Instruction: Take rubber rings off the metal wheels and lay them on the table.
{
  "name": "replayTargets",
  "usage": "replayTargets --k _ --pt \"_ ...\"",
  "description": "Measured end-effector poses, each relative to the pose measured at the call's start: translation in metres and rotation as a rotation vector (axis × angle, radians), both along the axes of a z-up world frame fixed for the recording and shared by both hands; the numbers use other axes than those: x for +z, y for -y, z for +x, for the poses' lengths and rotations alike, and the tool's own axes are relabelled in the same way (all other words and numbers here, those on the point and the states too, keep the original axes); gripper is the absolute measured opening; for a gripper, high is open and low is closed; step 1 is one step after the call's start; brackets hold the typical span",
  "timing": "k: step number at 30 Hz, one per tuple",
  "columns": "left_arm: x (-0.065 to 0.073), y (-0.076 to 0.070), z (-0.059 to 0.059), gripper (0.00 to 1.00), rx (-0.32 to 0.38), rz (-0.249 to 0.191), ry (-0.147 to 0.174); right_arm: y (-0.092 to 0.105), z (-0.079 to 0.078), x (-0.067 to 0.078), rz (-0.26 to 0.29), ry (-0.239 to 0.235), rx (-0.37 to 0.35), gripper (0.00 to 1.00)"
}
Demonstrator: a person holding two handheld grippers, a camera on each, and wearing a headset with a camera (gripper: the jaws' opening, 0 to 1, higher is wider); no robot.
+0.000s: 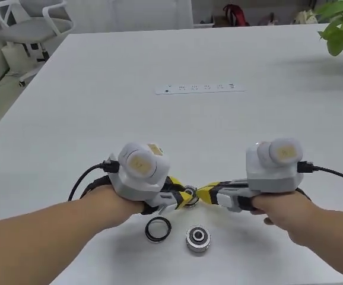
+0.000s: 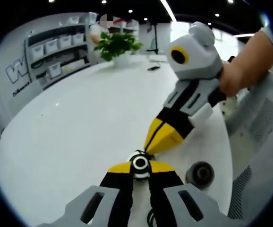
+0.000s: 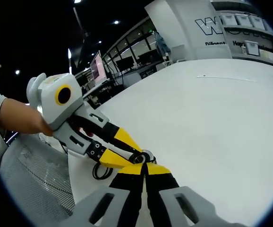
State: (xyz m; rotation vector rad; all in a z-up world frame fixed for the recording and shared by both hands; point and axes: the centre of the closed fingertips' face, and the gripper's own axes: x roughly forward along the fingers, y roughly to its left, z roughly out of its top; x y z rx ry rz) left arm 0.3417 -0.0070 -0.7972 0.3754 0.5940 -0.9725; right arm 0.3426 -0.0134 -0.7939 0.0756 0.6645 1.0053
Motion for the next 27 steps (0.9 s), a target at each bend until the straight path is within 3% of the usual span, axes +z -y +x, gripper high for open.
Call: replayTargets --k 5,9,16,27 --pt "-0.0001 0.0001 0.0000 0.12 0.000 0.001 -0.001 -0.0004 -0.0006 0.0000 0.009 -0.005 0.001 0.00" --pt "-0.0001 0.0005 0.0000 0.12 0.000 0.001 -0.003 -0.0039 -0.0035 0.0016 -0.012 0.016 0.030 0.00" --pt "-0.0008 0.0008 0.0004 0.12 0.004 0.003 -0.008 -0.0089 -0.0057 0.0070 0.010 0.026 0.055 0.00" --pt "-0.0008 0.0007 0.0015 0.12 0.022 -0.007 -0.013 -0.0047 -0.0064 0.0080 0.056 -0.011 0.034 0.00"
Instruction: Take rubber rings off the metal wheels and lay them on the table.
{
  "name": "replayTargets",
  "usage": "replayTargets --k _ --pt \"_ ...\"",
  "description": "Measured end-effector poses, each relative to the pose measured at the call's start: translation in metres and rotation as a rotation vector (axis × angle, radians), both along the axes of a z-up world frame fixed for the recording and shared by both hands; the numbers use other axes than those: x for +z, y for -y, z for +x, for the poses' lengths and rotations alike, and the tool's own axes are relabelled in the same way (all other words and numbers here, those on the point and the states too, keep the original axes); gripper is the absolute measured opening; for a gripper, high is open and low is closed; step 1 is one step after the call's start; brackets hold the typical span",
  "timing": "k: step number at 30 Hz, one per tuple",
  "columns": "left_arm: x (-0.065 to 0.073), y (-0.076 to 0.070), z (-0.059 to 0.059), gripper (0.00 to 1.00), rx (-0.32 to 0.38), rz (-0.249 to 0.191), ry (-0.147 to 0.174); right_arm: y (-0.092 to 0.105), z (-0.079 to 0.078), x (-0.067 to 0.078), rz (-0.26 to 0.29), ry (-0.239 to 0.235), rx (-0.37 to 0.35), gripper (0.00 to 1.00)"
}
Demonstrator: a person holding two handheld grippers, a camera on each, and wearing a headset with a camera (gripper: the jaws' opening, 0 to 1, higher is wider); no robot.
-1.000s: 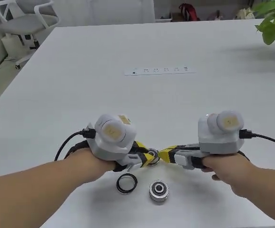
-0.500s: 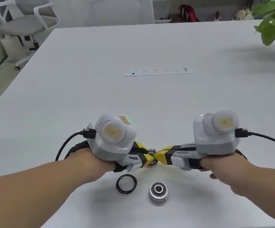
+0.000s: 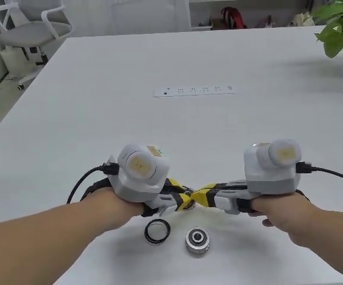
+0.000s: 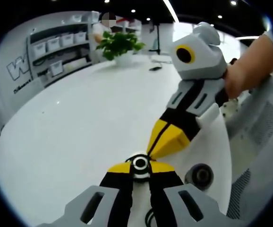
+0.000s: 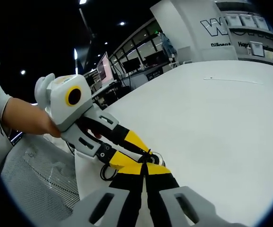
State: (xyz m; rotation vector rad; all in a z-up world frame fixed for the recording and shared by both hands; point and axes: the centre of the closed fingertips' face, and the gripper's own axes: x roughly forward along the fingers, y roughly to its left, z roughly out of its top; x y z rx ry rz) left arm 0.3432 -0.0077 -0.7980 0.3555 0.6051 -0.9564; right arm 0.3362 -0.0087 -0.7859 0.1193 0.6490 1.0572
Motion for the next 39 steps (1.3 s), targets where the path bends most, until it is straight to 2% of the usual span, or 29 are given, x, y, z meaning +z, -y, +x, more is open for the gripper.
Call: replayTargets --k 4,6,15,17,18,19,22,26,30,33,39 --pt "0.000 0.000 0.000 0.12 -0.001 0.001 0.006 0.002 0.001 -0.002 -0.012 -0.001 -0.006 0.00" --pt "0.000 0.001 -0.001 0.13 -0.015 0.010 0.031 0.003 0.002 -0.003 -0.018 -0.001 -0.011 0.00" --pt "0.001 0.000 -0.002 0.15 -0.023 0.005 0.026 0.002 0.002 -0.003 -0.020 -0.005 -0.013 0.00" --pt "0.002 0.001 -0.005 0.21 -0.038 -0.006 0.010 0.002 0.002 -0.003 -0.018 -0.006 -0.015 0.00" --pt "0.001 0.002 -0.012 0.26 -0.056 -0.014 -0.018 0.002 0.002 -0.003 -0.015 -0.007 -0.018 0.00" --pt "0.003 0.002 -0.010 0.27 -0.047 -0.018 -0.007 0.003 0.002 -0.002 -0.015 -0.007 -0.018 0.00" --pt "0.003 0.002 -0.012 0.29 -0.059 -0.013 0.001 0.003 0.002 -0.002 -0.012 -0.008 -0.020 0.00" --pt "0.012 0.003 -0.014 0.31 -0.056 -0.051 -0.002 0.003 0.002 -0.001 -0.008 -0.009 -0.020 0.00" --pt "0.021 0.001 -0.015 0.35 -0.059 -0.082 0.015 0.004 0.003 0.000 -0.001 -0.012 -0.027 0.00" --pt "0.025 0.000 -0.017 0.38 -0.064 -0.094 0.023 0.004 0.003 0.001 0.002 -0.014 -0.027 0.00" --pt "0.029 -0.005 -0.021 0.43 -0.064 -0.103 0.019 0.004 0.003 0.002 0.007 -0.020 -0.023 0.00"
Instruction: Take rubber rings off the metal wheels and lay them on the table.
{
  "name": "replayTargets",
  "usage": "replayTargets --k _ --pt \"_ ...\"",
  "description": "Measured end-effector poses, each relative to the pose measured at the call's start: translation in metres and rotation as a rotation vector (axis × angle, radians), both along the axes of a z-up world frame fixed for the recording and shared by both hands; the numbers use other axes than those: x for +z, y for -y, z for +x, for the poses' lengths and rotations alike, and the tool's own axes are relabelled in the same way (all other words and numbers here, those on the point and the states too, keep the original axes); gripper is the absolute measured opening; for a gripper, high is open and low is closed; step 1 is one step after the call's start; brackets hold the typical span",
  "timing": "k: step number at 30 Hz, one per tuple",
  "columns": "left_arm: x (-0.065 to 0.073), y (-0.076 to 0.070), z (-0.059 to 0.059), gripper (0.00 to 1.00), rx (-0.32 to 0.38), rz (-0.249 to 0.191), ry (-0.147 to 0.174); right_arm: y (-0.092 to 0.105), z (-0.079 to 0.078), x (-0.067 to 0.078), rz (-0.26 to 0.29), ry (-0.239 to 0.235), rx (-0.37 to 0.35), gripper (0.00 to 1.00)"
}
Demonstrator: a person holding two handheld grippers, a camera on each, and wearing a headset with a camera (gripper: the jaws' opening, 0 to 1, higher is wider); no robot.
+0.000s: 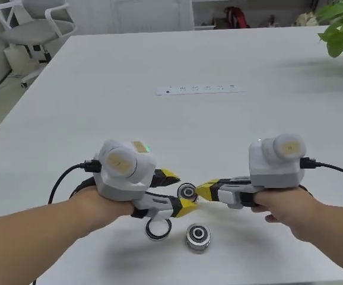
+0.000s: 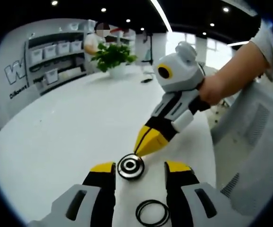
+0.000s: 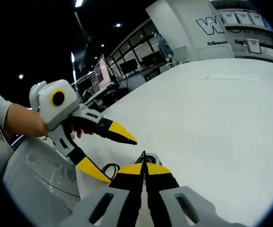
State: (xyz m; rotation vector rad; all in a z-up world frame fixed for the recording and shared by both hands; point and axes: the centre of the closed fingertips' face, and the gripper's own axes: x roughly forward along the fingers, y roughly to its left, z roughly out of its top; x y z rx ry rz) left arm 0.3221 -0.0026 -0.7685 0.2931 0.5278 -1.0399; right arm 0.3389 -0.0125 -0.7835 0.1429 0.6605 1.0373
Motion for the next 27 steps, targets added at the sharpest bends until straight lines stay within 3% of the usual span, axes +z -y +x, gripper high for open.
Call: replayTargets --k 11,27 --pt "0.014 -0.004 -0.010 0.55 0.000 -0.042 0.003 -0.001 -0.003 0.005 0.027 -0.030 -0.002 0.00" --pt "0.037 -0.026 -0.023 0.73 0.018 -0.096 0.019 -0.006 -0.010 0.018 0.079 -0.054 0.009 0.00"
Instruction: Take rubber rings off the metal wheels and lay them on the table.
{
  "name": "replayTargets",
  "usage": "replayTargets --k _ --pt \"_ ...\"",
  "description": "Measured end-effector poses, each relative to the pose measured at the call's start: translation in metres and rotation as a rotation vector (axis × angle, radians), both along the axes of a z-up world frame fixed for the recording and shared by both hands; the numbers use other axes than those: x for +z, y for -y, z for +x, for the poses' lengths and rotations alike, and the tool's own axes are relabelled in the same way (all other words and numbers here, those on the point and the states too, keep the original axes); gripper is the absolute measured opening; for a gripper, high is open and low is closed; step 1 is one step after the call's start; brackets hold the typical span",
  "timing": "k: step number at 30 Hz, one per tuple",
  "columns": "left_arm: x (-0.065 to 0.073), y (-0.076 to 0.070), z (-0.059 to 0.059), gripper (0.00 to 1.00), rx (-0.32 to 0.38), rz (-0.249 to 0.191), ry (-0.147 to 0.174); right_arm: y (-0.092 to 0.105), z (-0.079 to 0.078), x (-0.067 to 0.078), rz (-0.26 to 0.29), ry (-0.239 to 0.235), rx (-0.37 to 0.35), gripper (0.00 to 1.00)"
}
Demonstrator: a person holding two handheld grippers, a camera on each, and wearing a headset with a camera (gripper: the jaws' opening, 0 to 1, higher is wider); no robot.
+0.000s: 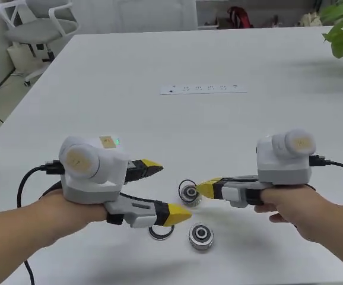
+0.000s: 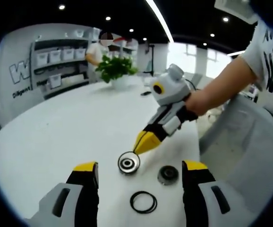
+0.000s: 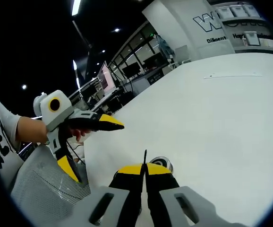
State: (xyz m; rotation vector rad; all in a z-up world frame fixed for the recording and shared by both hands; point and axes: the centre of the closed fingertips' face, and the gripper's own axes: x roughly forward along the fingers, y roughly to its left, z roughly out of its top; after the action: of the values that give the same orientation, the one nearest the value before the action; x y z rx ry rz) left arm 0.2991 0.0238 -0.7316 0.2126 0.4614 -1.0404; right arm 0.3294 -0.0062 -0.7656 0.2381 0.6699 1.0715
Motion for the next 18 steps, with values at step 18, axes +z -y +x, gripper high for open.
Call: replayTargets --k 18 --pt "0.009 -0.034 -0.017 0.82 0.030 -0.005 0.012 -0.018 -0.020 0.015 0.040 -0.003 0.082 0.00"
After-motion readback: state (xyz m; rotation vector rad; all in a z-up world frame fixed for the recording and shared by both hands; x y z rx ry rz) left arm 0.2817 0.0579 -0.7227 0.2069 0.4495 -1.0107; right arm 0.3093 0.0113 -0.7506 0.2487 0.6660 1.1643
